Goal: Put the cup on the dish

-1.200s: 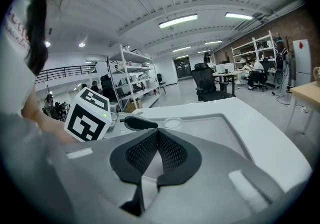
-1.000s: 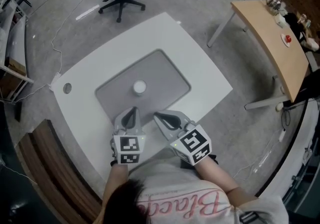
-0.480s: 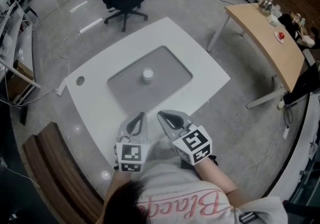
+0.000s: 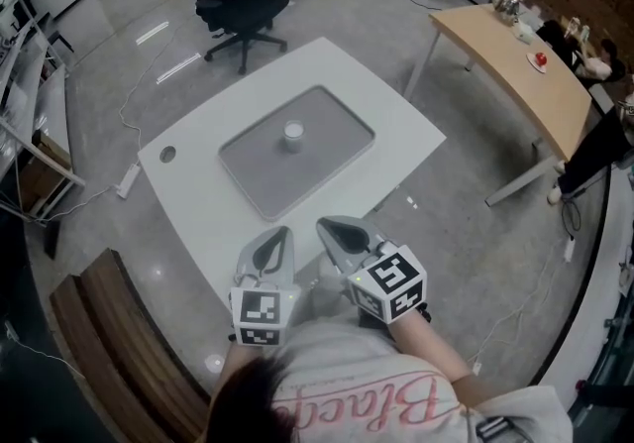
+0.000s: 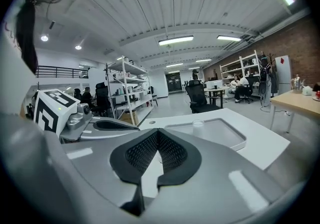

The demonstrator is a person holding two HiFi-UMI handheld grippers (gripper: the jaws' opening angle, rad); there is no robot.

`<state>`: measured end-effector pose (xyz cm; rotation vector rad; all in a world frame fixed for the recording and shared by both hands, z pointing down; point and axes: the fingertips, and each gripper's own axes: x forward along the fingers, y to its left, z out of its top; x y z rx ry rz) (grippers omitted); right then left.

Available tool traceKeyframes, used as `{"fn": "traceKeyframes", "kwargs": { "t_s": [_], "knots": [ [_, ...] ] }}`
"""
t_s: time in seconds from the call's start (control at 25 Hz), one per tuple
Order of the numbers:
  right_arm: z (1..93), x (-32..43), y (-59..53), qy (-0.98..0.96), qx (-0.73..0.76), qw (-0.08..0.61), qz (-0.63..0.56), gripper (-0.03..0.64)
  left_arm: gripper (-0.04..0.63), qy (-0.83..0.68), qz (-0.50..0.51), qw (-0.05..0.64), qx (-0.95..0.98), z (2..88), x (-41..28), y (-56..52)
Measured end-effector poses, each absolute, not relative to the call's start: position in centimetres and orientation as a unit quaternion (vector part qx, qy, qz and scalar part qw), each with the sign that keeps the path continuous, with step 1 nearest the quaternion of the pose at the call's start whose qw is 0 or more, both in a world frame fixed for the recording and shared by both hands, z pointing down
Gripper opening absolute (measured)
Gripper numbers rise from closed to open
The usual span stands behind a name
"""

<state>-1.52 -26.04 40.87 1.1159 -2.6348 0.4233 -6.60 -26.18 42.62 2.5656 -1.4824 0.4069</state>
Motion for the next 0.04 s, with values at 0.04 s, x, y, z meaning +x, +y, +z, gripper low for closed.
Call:
{"fn": "traceKeyframes", "kwargs": {
  "t_s": [0.04],
  "knots": [
    [40.79, -1.57, -25.60, -0.904, 0.383, 0.124, 0.144, 0.000, -0.002, -0.493, 0.134, 0.075, 0.856, 42.47, -6.64, -25.63]
  ]
}}
